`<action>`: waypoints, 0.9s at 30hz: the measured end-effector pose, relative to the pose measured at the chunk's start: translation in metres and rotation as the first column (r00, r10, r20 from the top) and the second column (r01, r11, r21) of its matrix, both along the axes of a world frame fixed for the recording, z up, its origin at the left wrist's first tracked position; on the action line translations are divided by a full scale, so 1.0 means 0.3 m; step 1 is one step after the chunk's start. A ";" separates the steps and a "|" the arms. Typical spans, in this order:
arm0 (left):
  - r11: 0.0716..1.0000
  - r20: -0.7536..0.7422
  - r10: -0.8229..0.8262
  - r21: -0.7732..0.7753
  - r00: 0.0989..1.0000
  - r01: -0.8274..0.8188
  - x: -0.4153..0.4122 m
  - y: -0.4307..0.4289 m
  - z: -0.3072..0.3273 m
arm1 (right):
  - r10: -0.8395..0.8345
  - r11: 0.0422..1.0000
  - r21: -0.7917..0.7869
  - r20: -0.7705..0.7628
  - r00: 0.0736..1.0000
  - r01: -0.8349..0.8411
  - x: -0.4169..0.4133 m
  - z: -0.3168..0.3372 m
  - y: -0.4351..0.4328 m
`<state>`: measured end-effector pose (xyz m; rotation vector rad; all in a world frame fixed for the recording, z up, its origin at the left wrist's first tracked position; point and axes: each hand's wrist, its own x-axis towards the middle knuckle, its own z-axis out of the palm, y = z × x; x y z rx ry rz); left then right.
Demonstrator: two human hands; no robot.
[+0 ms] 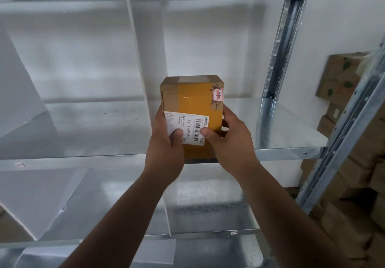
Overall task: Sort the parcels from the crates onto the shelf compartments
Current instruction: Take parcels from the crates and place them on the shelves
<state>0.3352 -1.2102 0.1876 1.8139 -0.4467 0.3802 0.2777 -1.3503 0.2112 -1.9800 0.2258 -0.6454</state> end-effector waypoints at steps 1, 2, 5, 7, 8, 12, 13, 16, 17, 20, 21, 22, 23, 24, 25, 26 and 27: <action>1.000 0.004 0.005 0.003 1.000 -0.005 0.006 -0.005 -0.003 | -0.006 1.000 -0.006 -0.008 1.000 0.006 0.004 0.003 -0.001; 1.000 0.007 0.014 0.003 1.000 -0.014 0.013 -0.011 -0.007 | -0.011 1.000 -0.009 -0.014 1.000 0.011 0.008 0.005 -0.001; 0.999 -0.009 0.050 -0.020 0.999 -0.050 0.043 -0.038 -0.006 | -0.023 0.999 -0.035 0.001 1.000 0.023 0.034 0.007 -0.005; 0.996 -0.042 0.073 -0.048 0.996 -0.075 0.071 -0.059 -0.001 | -0.032 0.998 -0.049 0.007 0.999 0.032 0.063 0.009 -0.013; 0.994 -0.057 0.085 -0.057 0.995 -0.088 0.083 -0.069 0.002 | -0.036 0.998 -0.045 0.005 0.999 0.037 0.078 0.009 -0.016; 0.989 -0.117 0.144 -0.020 0.983 -0.147 0.127 -0.104 0.017 | -0.045 0.999 -0.018 0.001 0.999 0.045 0.139 0.007 -0.031; 0.988 -0.131 0.153 -0.007 0.980 -0.155 0.140 -0.109 0.021 | -0.044 0.999 -0.018 -0.005 0.999 0.044 0.153 0.008 -0.034; 0.985 -0.182 0.174 0.026 0.968 -0.172 0.177 -0.119 0.037 | -0.048 0.998 -0.031 -0.015 0.999 0.048 0.189 0.013 -0.041; 0.984 -0.192 0.176 0.035 0.965 -0.172 0.187 -0.122 0.042 | -0.050 0.998 -0.039 -0.014 0.999 0.049 0.200 0.015 -0.044; 0.983 -0.206 0.181 0.028 0.962 -0.179 0.208 -0.132 0.056 | -0.046 0.998 -0.044 -0.018 0.999 0.045 0.229 0.020 -0.051; 0.983 -0.212 0.184 0.019 0.960 -0.184 0.212 -0.137 0.060 | -0.043 0.998 -0.036 -0.023 0.999 0.042 0.237 0.022 -0.052; 0.982 -0.217 0.185 0.011 0.959 -0.187 0.216 -0.142 0.060 | -0.040 0.999 -0.029 -0.028 0.999 0.039 0.245 0.022 -0.054; 0.982 -0.219 0.186 0.007 0.958 -0.189 0.221 -0.148 0.060 | -0.039 0.999 -0.026 -0.030 0.999 0.038 0.252 0.023 -0.055; 0.982 -0.220 0.187 0.007 0.957 -0.190 0.225 -0.152 0.059 | -0.039 0.999 -0.029 -0.031 0.999 0.038 0.258 0.024 -0.057; 0.981 -0.219 0.190 0.011 0.957 -0.192 0.229 -0.155 0.060 | -0.038 0.999 -0.031 -0.030 0.999 0.037 0.264 0.024 -0.059; 0.981 -0.216 0.191 0.009 0.957 -0.194 0.234 -0.156 0.061 | -0.035 0.999 -0.027 -0.030 0.999 0.034 0.269 0.026 -0.061; 0.981 -0.213 0.190 0.002 0.958 -0.195 0.238 -0.155 0.063 | -0.028 1.000 -0.014 -0.032 0.999 0.028 0.273 0.028 -0.064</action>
